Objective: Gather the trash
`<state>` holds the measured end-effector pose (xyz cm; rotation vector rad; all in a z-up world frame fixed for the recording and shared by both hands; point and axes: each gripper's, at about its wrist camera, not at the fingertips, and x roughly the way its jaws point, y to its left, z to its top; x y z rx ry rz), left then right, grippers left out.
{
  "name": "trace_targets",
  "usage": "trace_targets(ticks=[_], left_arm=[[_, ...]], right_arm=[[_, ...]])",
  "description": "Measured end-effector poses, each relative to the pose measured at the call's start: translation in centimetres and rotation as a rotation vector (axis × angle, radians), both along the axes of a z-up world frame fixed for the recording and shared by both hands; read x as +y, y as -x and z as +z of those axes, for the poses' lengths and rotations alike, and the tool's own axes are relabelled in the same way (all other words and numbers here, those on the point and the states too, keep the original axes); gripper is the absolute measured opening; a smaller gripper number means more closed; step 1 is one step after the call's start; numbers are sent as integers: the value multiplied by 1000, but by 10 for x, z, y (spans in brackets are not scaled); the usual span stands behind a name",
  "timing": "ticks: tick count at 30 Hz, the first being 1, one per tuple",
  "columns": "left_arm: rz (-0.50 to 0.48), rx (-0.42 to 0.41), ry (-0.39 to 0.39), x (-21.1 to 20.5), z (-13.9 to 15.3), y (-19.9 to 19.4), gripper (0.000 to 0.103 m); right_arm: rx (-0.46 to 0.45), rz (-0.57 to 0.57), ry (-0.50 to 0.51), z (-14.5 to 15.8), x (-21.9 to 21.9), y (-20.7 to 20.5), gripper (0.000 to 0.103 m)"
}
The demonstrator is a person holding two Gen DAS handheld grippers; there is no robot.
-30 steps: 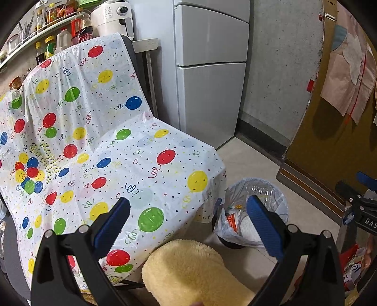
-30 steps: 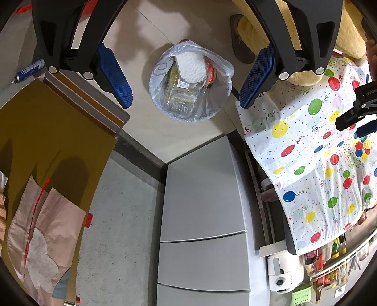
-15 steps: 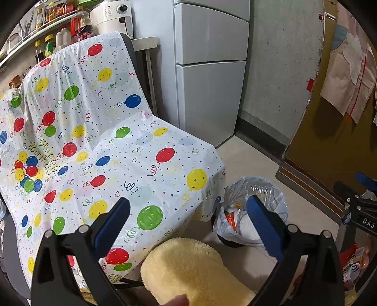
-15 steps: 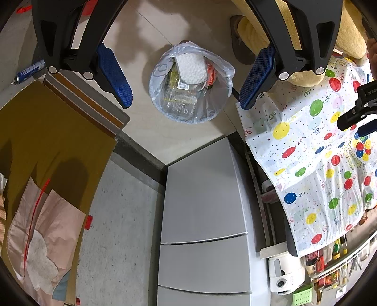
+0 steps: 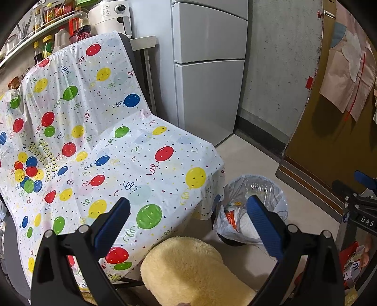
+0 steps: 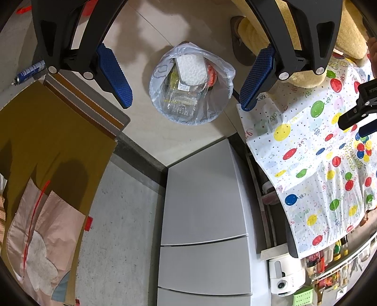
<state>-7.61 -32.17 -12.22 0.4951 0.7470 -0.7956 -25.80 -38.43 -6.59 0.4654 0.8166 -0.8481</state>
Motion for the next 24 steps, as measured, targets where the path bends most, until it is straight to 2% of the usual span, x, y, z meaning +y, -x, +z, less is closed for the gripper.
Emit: trace_targets(ticks=[14, 16, 18, 21, 23, 24], left_arm=[[-13, 2, 11, 3, -3, -1, 96], [-14, 35, 16, 8, -8, -8, 96], [-3, 66, 2, 19, -17, -18, 96], [73, 108, -47, 52, -40, -46, 96], [148, 118, -81, 84, -53, -68, 96], [224, 114, -101, 112, -59, -87, 96]], right_arm=[[2, 9, -6, -3, 0, -2, 92], [0, 26, -19, -5, 2, -11, 92], [1, 66, -45, -13, 5, -30, 92], [42, 171, -103, -33, 15, -78, 92], [60, 295, -164, -50, 27, -126, 92], [67, 352, -184, -56, 34, -152, 92]])
